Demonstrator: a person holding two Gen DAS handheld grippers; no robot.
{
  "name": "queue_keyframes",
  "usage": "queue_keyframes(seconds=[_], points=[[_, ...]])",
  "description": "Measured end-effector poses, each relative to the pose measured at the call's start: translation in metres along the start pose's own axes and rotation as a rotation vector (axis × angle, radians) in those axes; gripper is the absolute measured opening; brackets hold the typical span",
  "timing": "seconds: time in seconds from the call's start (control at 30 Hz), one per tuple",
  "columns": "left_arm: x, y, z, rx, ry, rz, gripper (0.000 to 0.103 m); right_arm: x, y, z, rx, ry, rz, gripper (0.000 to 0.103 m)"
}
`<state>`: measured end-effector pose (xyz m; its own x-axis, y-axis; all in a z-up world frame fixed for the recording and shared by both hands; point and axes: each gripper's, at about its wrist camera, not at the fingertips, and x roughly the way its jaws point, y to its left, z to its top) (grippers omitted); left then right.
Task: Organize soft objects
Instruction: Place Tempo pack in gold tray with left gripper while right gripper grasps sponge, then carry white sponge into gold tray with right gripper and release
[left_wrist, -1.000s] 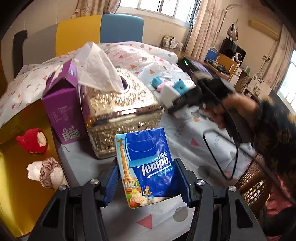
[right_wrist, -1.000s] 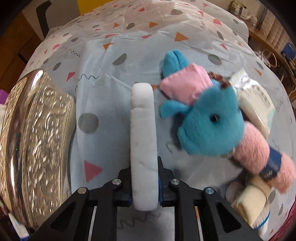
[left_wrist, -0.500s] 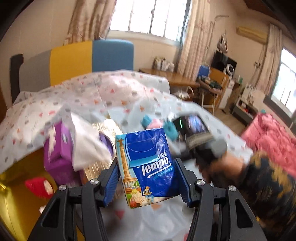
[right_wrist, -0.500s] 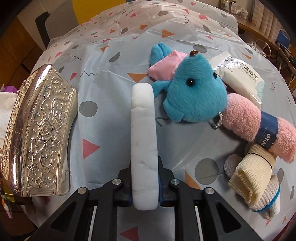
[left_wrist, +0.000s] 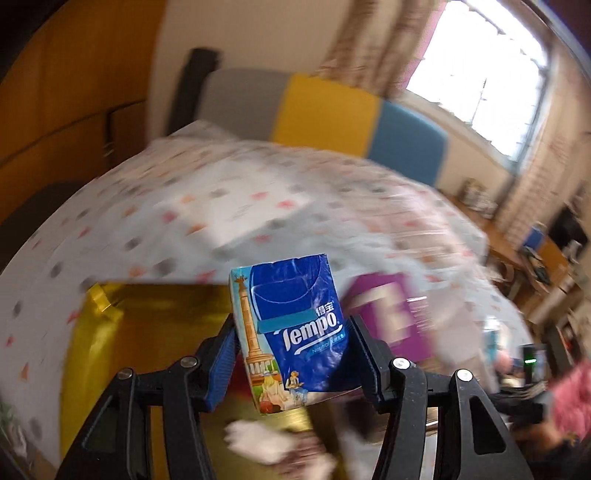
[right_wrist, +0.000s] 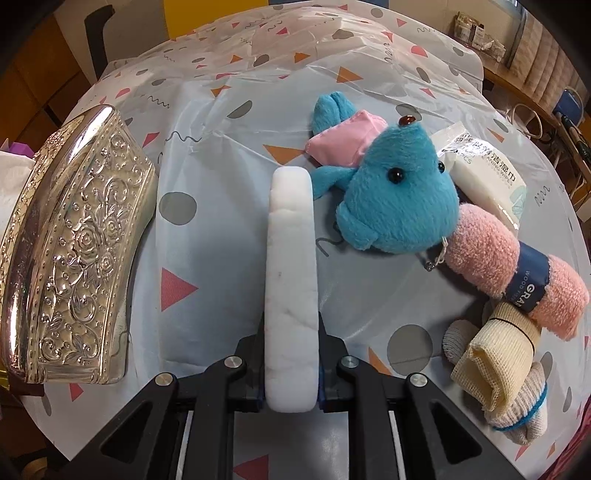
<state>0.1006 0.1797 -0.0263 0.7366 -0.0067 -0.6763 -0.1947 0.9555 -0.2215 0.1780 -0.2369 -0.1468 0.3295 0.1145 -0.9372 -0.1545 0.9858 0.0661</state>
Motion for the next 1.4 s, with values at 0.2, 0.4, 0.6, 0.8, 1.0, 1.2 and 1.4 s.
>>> queue_keyframes(seconds=[0.2, 0.4, 0.6, 0.8, 1.0, 1.2, 1.4], points=[[0.018, 0.044, -0.042, -0.077, 0.090, 0.064, 0.070, 0.002, 0.007, 0.003, -0.001, -0.005, -0.005, 0.017], [0.007, 0.049, -0.065, -0.102, 0.094, 0.084, 0.081, 0.005, 0.010, 0.006, 0.002, -0.011, 0.002, 0.017], [-0.012, 0.033, -0.075, -0.039, 0.064, 0.044, 0.081, -0.008, 0.006, 0.009, 0.057, -0.052, 0.066, 0.017], [-0.020, 0.022, -0.079, -0.018, 0.072, 0.004, 0.081, -0.035, 0.001, 0.006, 0.148, -0.126, 0.174, 0.017], [-0.023, 0.020, -0.082, -0.012, 0.074, 0.020, 0.081, -0.066, 0.012, 0.003, 0.138, -0.195, 0.209, 0.017], [-0.031, 0.024, -0.082, -0.009, 0.042, 0.057, 0.081, -0.116, 0.048, 0.001, 0.040, -0.300, 0.293, 0.017], [-0.042, 0.036, -0.081, -0.027, 0.009, 0.092, 0.085, -0.160, 0.120, -0.006, -0.161, -0.370, 0.432, 0.017]])
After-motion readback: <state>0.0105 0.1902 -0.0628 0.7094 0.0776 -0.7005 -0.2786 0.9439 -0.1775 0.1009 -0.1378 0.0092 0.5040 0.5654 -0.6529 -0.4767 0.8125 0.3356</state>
